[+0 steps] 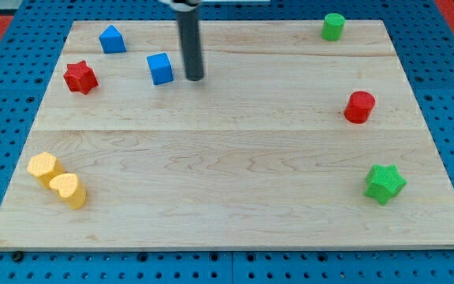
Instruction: Push the red circle towards the blue cube
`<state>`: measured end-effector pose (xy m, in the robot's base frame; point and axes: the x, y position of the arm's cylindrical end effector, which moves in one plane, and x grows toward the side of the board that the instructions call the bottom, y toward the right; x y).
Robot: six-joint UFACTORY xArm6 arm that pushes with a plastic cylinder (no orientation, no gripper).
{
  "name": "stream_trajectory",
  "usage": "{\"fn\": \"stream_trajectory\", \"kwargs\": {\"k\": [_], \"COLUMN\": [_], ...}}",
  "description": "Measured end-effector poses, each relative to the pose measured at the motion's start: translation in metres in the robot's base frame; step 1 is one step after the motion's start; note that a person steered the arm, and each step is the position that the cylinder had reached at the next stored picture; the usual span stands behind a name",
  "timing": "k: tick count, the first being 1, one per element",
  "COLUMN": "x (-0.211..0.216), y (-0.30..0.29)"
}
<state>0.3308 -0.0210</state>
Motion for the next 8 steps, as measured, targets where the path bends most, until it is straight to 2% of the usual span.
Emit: {"fn": "stream_trajectory", "kwargs": {"k": [1,2,3,5,7,8], "x": [-0.009,0.007,0.056,0.07,0.103,0.107], "y": [0.126,0.246,0.269,0.172,0.147,0.081]}}
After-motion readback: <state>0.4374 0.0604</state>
